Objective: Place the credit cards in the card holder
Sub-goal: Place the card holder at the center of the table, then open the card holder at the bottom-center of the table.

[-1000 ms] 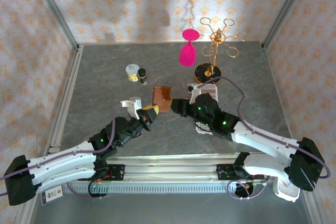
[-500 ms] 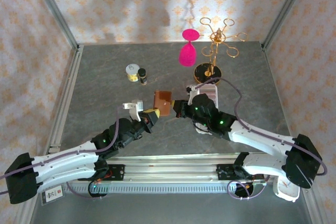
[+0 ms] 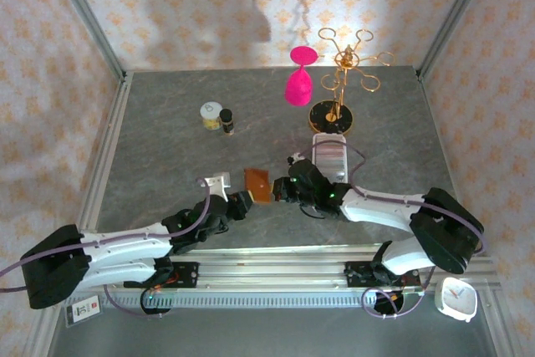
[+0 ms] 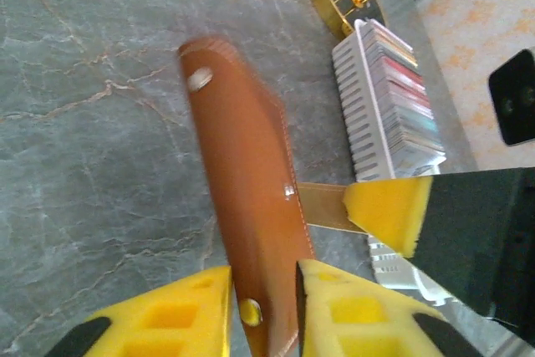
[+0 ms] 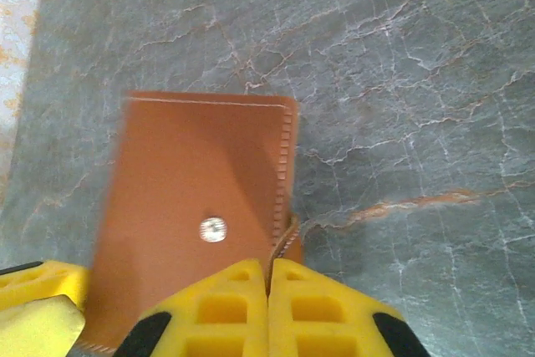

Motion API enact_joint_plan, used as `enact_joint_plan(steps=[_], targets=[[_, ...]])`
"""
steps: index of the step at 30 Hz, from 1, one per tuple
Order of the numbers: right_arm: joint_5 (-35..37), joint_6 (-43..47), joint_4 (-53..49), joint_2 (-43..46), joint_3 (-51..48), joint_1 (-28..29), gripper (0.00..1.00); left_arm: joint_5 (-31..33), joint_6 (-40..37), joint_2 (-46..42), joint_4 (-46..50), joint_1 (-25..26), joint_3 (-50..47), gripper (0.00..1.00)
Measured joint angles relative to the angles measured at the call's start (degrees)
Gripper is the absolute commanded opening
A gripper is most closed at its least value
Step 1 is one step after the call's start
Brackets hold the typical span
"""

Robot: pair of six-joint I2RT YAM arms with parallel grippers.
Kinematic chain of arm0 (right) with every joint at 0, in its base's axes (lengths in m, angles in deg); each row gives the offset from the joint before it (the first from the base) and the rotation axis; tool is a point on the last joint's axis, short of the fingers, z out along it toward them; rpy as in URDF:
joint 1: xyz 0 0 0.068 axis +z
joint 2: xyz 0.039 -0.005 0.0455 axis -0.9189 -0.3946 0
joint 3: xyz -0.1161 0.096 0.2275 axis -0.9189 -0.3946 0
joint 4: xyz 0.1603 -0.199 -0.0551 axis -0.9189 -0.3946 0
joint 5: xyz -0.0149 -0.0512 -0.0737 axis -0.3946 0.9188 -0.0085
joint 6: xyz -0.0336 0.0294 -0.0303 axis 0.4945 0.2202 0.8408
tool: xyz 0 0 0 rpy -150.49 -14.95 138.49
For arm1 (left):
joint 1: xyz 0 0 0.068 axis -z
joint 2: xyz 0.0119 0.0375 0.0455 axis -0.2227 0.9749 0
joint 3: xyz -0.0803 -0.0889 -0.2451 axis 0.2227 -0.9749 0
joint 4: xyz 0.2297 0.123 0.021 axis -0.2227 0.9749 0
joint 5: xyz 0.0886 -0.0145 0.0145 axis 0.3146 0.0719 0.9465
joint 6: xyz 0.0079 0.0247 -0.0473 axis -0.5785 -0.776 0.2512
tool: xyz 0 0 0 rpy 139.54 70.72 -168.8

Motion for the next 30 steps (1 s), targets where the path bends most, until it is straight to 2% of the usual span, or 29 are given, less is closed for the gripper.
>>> enact_joint_plan(steps=[1, 5, 15, 22, 30], targets=[[0.00, 0.02, -0.24, -0.02, 0.00, 0.00, 0.00, 0.59, 0.04, 0.24, 0.94, 0.00, 0.15, 0.54], [0.00, 0.02, -1.22, -0.20, 0.00, 0.09, 0.00, 3.85, 1.25, 0.28, 5.51, 0.00, 1.36, 0.68], [-0.02, 0.09, -1.95, -1.29, 0.02, 0.09, 0.00, 9.44, 0.22, -2.36, 11.26, -0.02, 3.65, 0.81], [-0.59, 0.70, -1.86, -0.55, 0.02, 0.09, 0.00, 8.28, 0.11, 0.96, 11.28, -1.31, 5.16, 0.84], [-1.77, 1.18, -1.33, 1.84, 0.02, 0.09, 0.00, 2.43, 0.00, 7.37, 10.84, -3.96, 7.56, 0.86]])
